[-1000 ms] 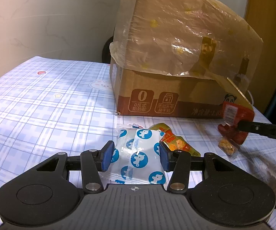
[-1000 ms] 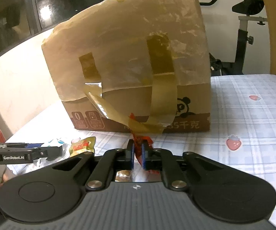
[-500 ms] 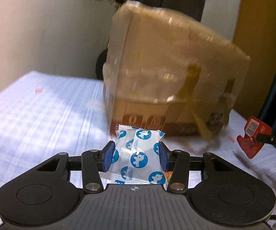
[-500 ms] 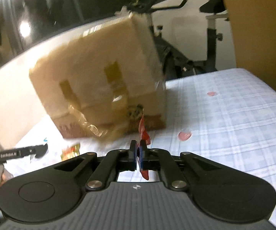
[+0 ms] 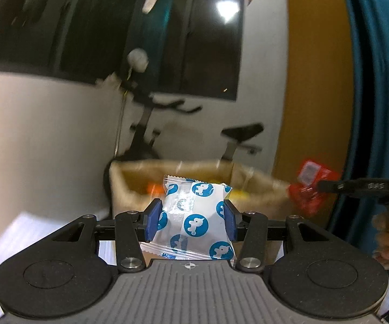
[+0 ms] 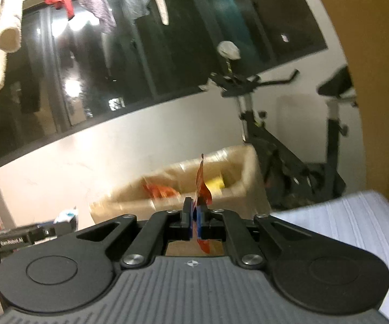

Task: Organize snacks
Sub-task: 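Carry the white packet and red packet over the box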

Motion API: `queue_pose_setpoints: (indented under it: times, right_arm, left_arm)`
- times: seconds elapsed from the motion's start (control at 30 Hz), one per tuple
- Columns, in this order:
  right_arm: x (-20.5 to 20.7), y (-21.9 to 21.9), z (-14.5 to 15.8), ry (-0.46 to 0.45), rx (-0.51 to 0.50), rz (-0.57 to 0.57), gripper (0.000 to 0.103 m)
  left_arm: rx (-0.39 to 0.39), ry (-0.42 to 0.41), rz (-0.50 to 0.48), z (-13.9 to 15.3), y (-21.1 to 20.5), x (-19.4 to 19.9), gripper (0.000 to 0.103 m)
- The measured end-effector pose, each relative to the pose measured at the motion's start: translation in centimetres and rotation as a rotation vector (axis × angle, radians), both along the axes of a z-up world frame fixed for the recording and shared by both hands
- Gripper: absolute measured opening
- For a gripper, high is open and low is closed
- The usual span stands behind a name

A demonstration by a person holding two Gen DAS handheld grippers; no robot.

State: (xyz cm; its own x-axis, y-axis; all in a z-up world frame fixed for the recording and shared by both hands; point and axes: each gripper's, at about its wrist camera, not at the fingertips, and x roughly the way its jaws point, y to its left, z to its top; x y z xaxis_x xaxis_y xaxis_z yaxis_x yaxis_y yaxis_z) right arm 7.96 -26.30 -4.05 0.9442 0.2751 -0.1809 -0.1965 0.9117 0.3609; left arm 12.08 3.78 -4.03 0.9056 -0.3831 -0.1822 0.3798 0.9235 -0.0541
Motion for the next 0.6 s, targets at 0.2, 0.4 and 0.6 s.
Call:
queue_pose_setpoints:
  times: [0.2,0.4,0.6]
  right_arm:
    - [7.2,1.5,1.6,0.051,-0.020,0.047,0.003]
    - [12.9,3.7,0.5,0.141,0.036,0.077,0.003]
    - [16.0,4.6,-1.2,0.211,0.059,0.046,0.003]
  left_arm:
    - [0.027,0.006,0.003,2.8,-2.4,5.5,0.050]
    - [0.094,0.075,0.063,2.3,-3.7,9.9,0.050]
    - [0.138,0.130,0.105,1.3,-3.1,11.6,0.050]
